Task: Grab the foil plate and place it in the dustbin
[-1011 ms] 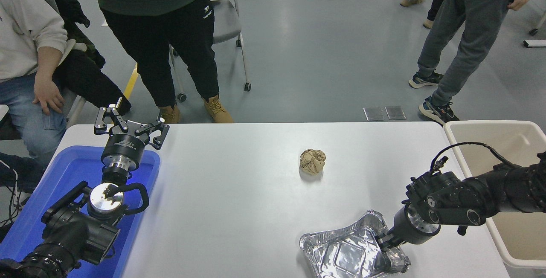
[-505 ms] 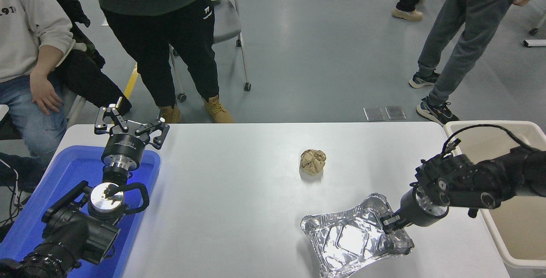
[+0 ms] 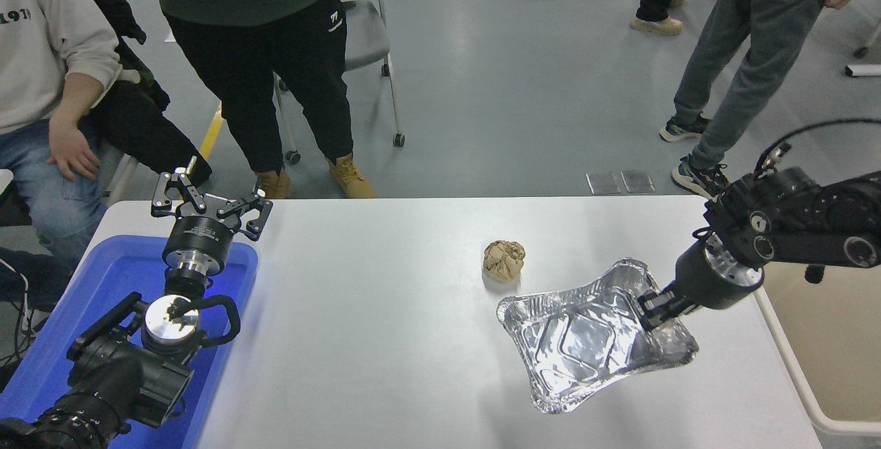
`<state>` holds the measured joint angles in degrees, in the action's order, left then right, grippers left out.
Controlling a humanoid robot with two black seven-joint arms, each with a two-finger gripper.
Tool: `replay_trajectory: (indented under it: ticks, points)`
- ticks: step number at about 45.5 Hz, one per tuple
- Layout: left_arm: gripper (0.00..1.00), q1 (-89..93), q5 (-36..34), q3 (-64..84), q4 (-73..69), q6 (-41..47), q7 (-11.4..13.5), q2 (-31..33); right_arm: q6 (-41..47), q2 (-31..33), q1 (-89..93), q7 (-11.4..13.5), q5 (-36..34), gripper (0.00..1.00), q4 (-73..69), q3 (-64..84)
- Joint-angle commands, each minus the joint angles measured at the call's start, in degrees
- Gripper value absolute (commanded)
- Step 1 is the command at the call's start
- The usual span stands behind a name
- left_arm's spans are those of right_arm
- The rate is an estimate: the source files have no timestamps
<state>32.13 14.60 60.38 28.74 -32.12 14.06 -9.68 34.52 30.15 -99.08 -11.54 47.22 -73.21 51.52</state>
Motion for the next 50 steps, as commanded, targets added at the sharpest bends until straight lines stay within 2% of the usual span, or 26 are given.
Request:
replay_trajectory:
  ticks: [1, 20, 40, 50]
  points:
    - [0.99, 0.0, 0.0, 0.0, 0.0, 0.0, 0.0, 0.0, 9.5, 2.2, -10.5, -0.4, -1.8, 0.0, -1.6, 0.6]
    - [0.99, 0.0, 0.0, 0.0, 0.0, 0.0, 0.0, 0.0, 10.5, 1.8, -21.7, -0.4, -5.3, 0.0, -1.4, 0.8]
    - [0.99, 0.0, 0.0, 0.0, 0.0, -0.1, 0.0, 0.0, 10.5, 1.8, -23.7, -0.3, -5.4, 0.0, -0.7, 0.4]
    - [0.99, 0.0, 0.0, 0.0, 0.0, 0.0, 0.0, 0.0, 10.5, 1.9, -18.4, -0.3, -5.5, 0.0, 8.2, 0.3]
